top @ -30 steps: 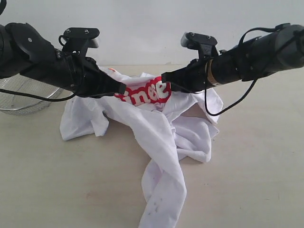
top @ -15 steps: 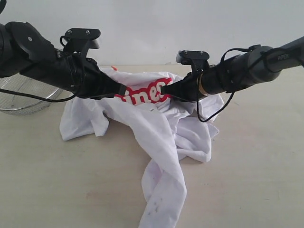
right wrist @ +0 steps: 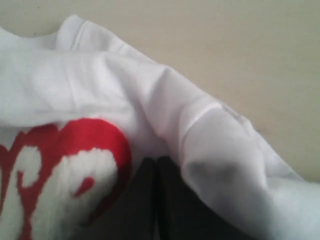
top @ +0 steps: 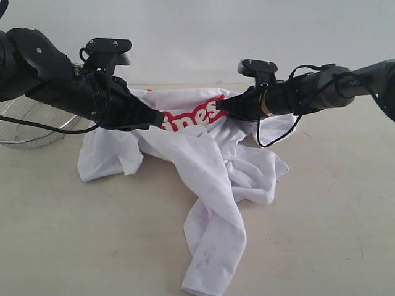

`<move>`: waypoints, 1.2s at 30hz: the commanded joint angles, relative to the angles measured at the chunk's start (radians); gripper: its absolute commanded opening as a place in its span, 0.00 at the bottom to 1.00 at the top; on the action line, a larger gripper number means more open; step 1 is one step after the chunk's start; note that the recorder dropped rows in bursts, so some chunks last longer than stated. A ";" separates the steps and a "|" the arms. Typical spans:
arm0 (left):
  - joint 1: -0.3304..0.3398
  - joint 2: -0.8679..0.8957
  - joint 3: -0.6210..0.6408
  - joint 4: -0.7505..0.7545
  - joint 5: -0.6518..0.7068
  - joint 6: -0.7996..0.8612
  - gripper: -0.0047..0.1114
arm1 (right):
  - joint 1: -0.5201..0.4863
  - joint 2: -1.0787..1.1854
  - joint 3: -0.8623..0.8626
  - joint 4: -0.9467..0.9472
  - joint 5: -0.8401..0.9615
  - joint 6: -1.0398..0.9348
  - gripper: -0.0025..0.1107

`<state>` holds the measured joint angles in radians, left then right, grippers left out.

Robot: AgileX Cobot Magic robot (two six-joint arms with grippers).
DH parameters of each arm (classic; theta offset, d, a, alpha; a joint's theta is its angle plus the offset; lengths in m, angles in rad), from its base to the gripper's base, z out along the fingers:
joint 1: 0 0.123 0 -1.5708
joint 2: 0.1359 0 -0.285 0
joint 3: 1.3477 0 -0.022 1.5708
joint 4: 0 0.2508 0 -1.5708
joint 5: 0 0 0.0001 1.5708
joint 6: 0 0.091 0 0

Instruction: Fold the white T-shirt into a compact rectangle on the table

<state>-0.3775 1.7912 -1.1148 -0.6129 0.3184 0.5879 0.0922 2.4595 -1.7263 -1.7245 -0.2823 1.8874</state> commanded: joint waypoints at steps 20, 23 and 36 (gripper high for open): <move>-0.004 -0.037 -0.008 -0.010 0.129 0.022 0.08 | -0.024 -0.351 0.255 -0.020 -0.168 0.058 0.02; -0.004 -0.066 -0.002 -0.019 0.141 0.018 0.08 | -0.022 -0.474 0.432 -0.020 -0.206 0.041 0.02; -0.004 -0.165 0.035 -0.052 0.193 0.011 0.08 | 0.029 -1.023 1.107 0.066 -0.205 -0.025 0.02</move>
<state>-0.3775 1.6463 -1.0879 -0.6466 0.4975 0.6050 0.0914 1.5288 -0.7202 -1.6770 -0.5025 1.9024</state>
